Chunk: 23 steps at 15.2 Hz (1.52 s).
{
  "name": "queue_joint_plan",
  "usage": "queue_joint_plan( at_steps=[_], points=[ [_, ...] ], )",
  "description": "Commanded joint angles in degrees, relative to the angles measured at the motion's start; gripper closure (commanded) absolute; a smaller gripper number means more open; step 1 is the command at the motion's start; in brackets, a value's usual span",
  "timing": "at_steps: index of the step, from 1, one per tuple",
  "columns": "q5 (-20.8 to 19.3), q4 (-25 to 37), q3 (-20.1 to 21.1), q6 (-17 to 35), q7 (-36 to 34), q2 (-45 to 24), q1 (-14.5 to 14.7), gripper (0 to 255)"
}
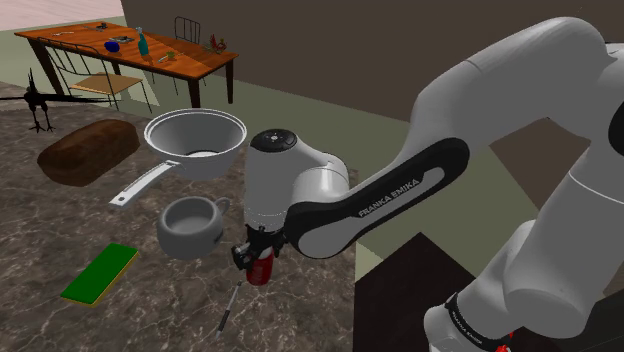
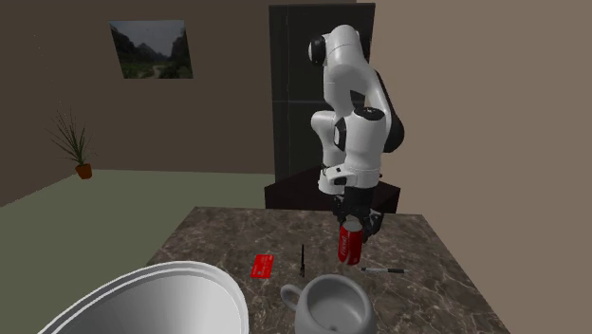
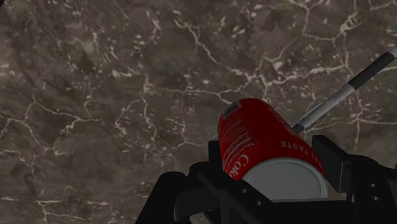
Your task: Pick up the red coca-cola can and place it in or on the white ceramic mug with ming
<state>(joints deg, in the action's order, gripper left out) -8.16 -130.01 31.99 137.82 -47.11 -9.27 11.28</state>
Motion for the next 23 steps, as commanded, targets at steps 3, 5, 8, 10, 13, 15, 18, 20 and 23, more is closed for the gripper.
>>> queue_joint_plan(
  at_steps=[3,5,8,10,13,15,18,20,23],
  points=[
    [2.13,0.62,0.56,-2.61,1.49,2.42,-0.44,255],
    [3.14,1.07,0.75,-4.03,2.21,3.62,-0.60,255],
    [4.53,1.85,0.94,-6.20,3.21,5.33,-0.79,255],
    [5.37,2.43,1.02,-7.67,3.82,6.40,-0.89,255],
    [6.50,3.41,1.05,-9.89,4.64,7.92,-1.00,255],
    [7.17,4.12,1.04,-11.39,5.14,8.86,-1.06,255],
    [8.06,5.28,0.97,-13.64,5.80,10.17,-1.13,255],
    [8.58,6.12,0.90,-15.15,6.20,10.97,-1.16,255],
    [9.25,7.47,0.78,-17.43,6.71,12.07,-1.21,255]
  ],
)
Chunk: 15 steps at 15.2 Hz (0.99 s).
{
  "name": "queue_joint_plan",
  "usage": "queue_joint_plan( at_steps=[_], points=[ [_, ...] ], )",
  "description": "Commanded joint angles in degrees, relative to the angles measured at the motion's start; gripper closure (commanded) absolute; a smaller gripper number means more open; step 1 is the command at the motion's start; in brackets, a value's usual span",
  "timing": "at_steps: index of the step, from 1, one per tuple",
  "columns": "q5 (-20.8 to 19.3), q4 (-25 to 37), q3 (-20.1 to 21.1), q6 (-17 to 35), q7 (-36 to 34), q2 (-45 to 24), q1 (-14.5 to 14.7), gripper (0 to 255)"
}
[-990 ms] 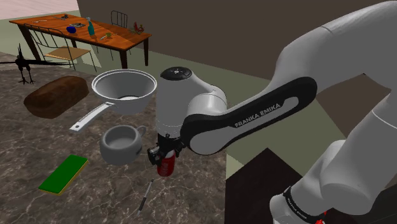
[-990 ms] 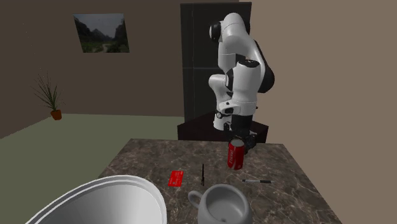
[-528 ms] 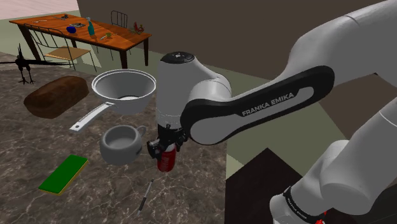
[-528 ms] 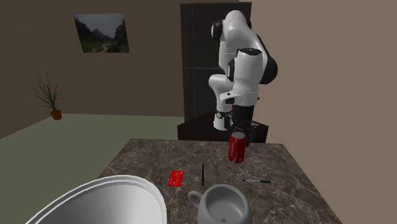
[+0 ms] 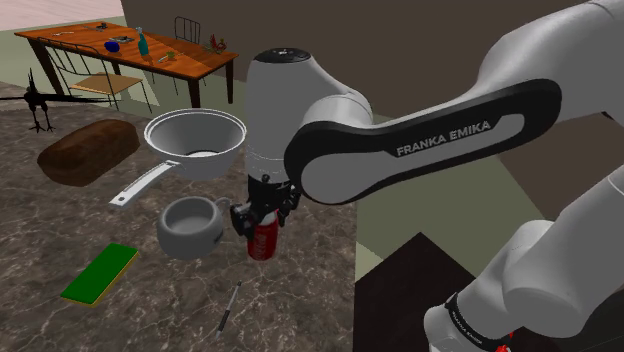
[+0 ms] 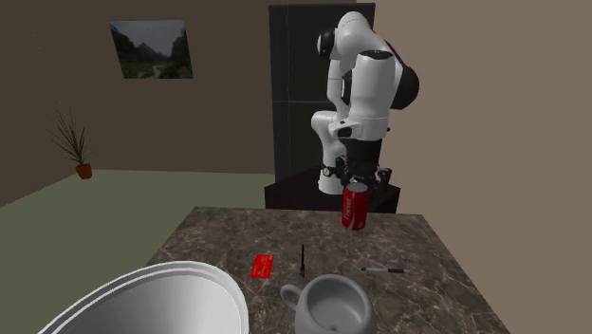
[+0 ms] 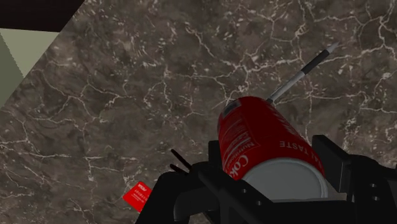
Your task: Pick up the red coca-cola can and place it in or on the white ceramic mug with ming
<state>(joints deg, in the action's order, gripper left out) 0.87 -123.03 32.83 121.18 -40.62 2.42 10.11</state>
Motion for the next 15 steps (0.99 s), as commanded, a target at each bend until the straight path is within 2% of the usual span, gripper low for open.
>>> queue_joint_plan(
  at_steps=[1,8,12,15],
  points=[
    [0.42,0.96,-0.12,-1.56,0.38,0.70,-0.06,255],
    [1.40,4.16,-0.44,-6.27,1.16,2.48,-0.14,255],
    [-4.22,15.02,-0.31,-9.02,-0.84,-7.15,-0.48,255],
    [-8.23,24.25,-0.79,-12.04,-2.01,-14.53,0.51,255]
  ],
)
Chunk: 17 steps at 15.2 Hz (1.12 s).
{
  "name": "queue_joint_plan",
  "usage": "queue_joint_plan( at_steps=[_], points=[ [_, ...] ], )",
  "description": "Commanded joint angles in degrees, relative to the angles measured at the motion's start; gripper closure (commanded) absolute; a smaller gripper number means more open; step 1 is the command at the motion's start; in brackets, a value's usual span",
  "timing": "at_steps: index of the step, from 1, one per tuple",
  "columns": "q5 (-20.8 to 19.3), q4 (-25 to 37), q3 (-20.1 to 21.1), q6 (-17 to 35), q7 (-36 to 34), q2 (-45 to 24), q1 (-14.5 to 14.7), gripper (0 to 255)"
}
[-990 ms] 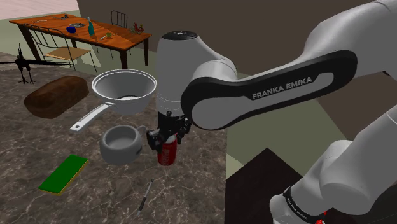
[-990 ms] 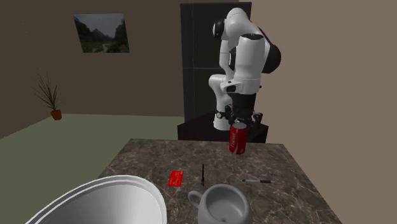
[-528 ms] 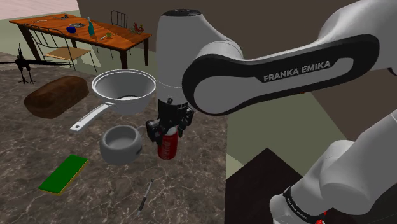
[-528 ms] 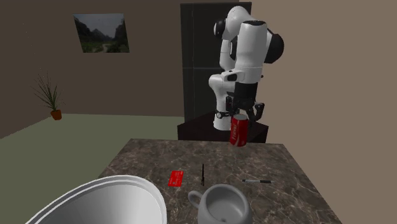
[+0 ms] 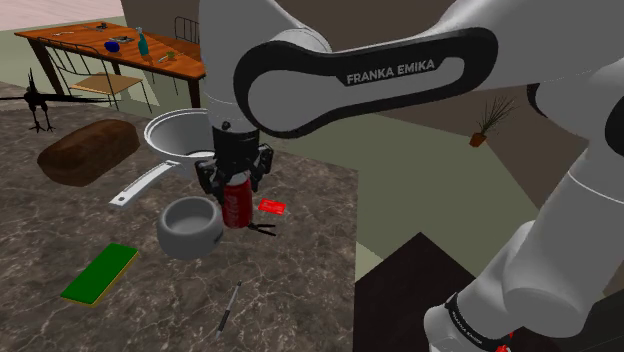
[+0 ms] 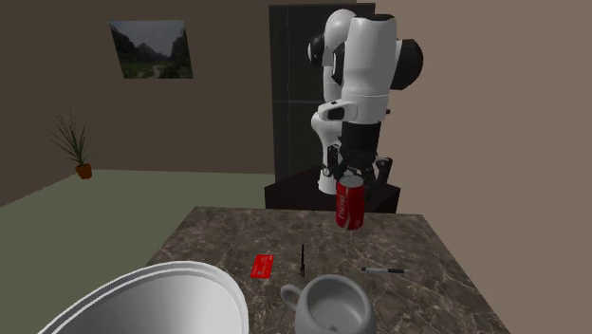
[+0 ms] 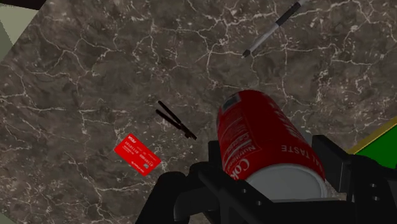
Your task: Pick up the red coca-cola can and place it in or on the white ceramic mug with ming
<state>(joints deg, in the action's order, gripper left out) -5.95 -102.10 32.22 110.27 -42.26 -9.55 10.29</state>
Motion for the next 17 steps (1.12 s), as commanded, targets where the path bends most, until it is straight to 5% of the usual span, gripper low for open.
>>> queue_joint_plan(
  at_steps=[1,7,8,9,17],
  points=[
    [-2.68,6.68,-0.41,-2.33,-0.65,-5.07,0.86,255],
    [-9.49,31.48,-2.74,-12.05,-0.63,-21.53,6.43,255],
    [-10.55,37.04,-3.31,-14.34,-0.25,-24.83,7.89,255],
    [-12.58,49.65,-4.48,-19.59,0.91,-31.95,11.27,255],
    [-12.17,40.66,-4.54,-12.36,0.10,-30.49,9.34,255]
  ],
)
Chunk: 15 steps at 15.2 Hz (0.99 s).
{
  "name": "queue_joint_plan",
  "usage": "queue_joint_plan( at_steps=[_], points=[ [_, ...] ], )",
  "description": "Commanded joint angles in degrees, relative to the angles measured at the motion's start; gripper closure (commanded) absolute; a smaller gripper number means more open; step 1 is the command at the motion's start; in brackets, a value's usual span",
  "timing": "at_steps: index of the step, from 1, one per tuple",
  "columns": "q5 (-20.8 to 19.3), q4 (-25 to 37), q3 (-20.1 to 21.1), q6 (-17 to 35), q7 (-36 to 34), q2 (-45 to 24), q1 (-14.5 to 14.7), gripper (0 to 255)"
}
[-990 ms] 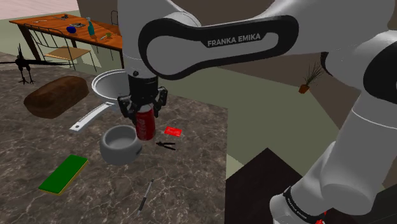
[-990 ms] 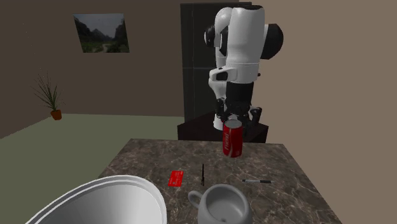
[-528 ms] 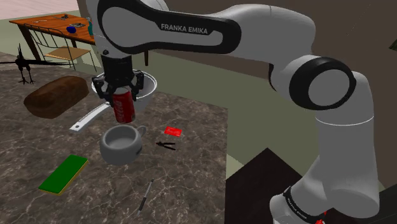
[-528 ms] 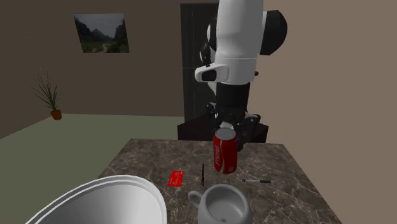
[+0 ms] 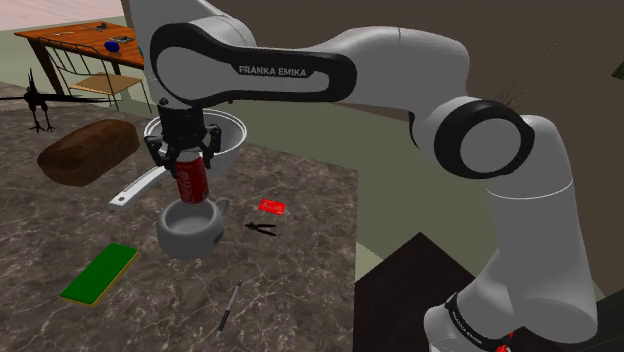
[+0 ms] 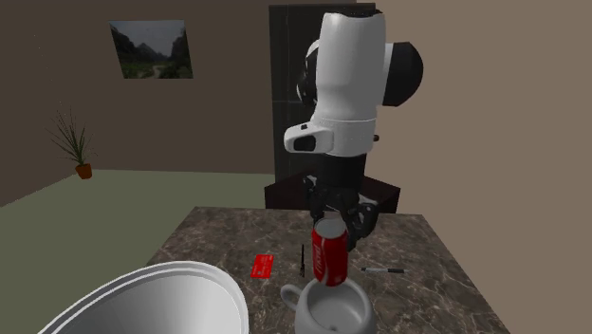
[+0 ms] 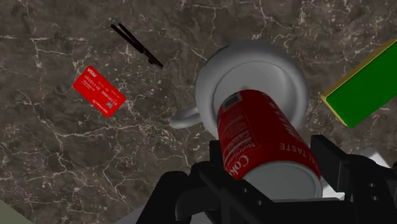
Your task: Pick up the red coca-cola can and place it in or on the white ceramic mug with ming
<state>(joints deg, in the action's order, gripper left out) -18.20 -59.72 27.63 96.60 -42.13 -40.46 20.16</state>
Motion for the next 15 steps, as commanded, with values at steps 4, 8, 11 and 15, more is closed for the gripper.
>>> queue_joint_plan(
  at_steps=[4,8,11,15],
  points=[
    [-0.04,-5.04,-0.01,4.42,-0.40,0.47,-1.15,255],
    [-0.26,-7.82,-0.14,7.32,-0.76,0.23,-1.60,255],
    [-0.46,-9.38,-0.25,9.11,-0.99,-0.07,-1.81,255],
    [-0.47,-9.38,-0.24,9.11,-1.00,-0.08,-1.82,255]
  ],
)
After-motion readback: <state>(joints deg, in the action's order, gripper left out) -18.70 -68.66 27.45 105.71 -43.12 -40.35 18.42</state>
